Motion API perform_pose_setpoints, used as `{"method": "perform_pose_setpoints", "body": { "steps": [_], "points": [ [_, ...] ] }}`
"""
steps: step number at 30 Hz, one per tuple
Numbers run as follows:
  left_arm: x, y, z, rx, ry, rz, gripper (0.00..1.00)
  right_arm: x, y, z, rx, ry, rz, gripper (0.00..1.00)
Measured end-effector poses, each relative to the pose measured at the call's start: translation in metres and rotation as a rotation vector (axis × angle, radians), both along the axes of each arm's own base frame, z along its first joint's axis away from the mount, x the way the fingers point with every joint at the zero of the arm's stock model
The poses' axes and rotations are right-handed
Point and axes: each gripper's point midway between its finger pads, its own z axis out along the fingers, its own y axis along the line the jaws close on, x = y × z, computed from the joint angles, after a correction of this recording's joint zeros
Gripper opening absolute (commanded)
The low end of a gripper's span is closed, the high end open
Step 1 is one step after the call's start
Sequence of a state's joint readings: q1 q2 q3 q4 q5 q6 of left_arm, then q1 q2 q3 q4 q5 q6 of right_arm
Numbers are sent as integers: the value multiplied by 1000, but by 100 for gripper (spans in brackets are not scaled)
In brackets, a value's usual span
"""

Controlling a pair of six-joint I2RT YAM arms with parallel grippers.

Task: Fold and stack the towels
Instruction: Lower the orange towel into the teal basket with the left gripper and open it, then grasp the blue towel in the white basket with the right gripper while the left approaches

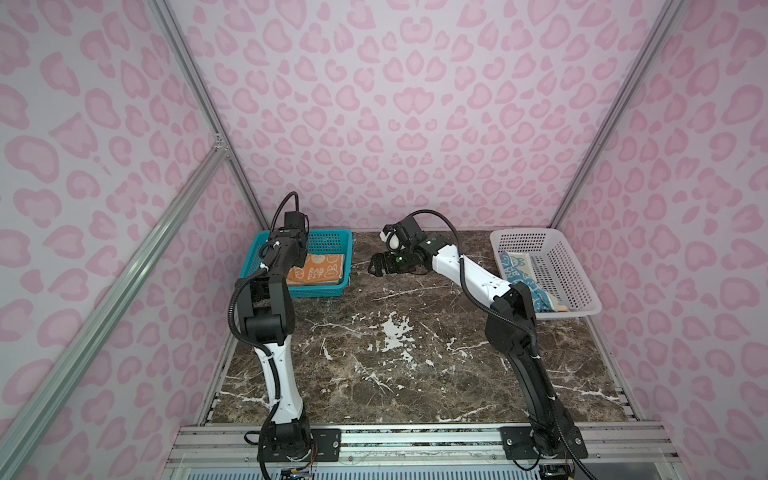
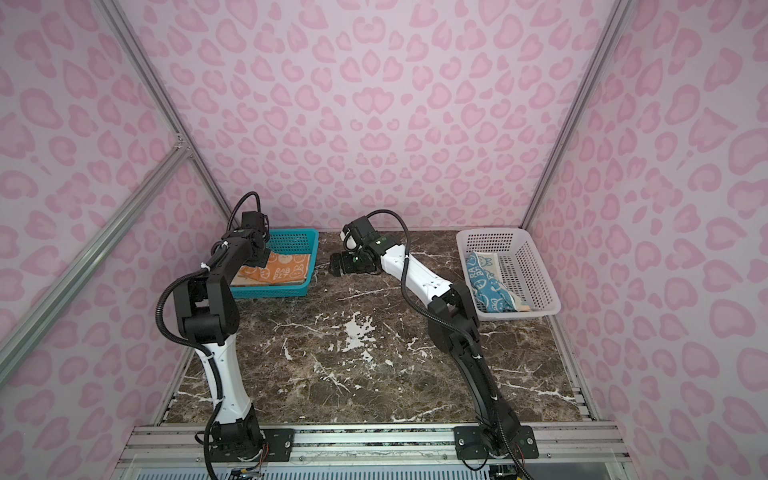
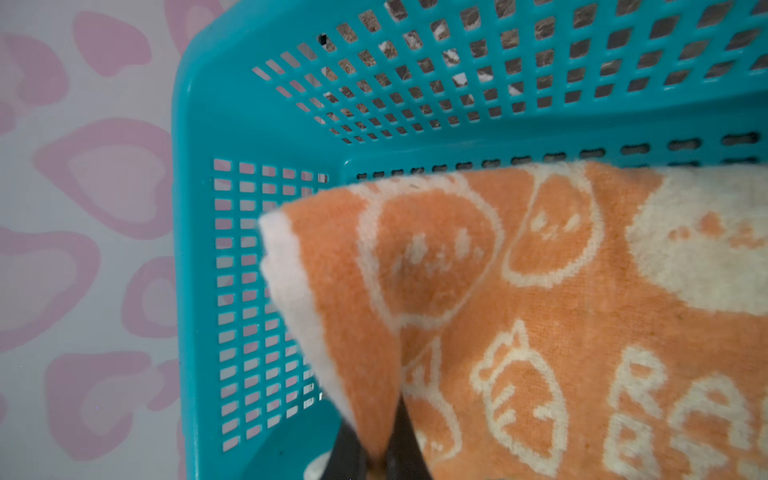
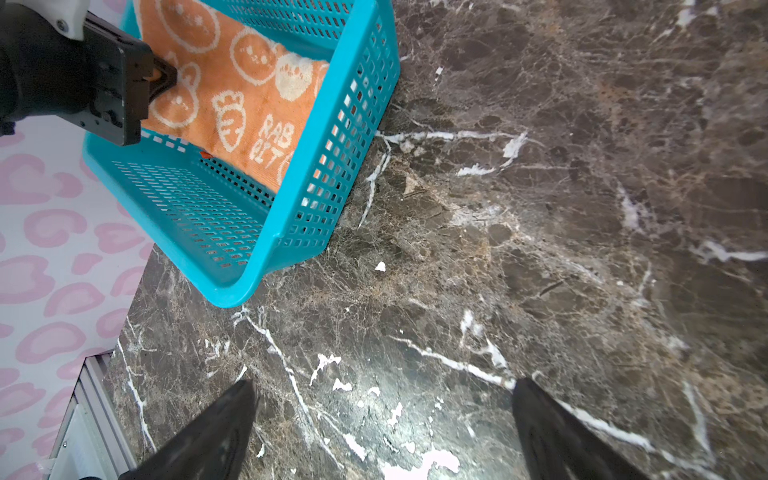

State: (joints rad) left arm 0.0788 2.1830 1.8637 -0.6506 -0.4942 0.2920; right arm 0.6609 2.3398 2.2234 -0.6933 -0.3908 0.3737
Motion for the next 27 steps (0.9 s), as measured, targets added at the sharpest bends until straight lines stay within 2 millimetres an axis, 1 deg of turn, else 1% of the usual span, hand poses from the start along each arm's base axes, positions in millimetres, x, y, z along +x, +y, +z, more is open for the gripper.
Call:
{"method": "perform_pose_setpoints", "body": {
  "steps": [5,6,8,9,10,11,16,18,21,23,25,27],
  "points": [
    [2,4,-7,9,10,10,4,1,1,-8,-5,11,2,98],
    [3,5,-8,12,11,12,9,1,1,-10,-6,13,2,98],
    [6,7,-8,26,11,21,21,2,2,-12,-5,14,2,98],
    [7,9,-7,33,8,27,49,2,2,-11,-4,13,3,98],
    [7,11,-5,44,5,36,86,2,3,-11,-2,11,3,98],
    [7,13,-3,54,-3,49,98,2,3,-10,-1,10,3,98],
    [7,18,7,72,-37,94,98,4,3,-6,5,3,3,98],
    [6,19,16,71,-58,108,98,5,4,-4,9,-3,2,98],
    [5,18,39,60,-120,133,98,4,2,2,9,-10,2,98],
    [3,15,59,38,-175,145,98,3,1,10,12,-19,2,98],
    [3,8,73,-10,-226,147,98,1,-2,18,12,-34,2,98],
    [4,-6,81,-77,-266,137,98,1,-6,24,12,-40,-3,98]
  ]
}}
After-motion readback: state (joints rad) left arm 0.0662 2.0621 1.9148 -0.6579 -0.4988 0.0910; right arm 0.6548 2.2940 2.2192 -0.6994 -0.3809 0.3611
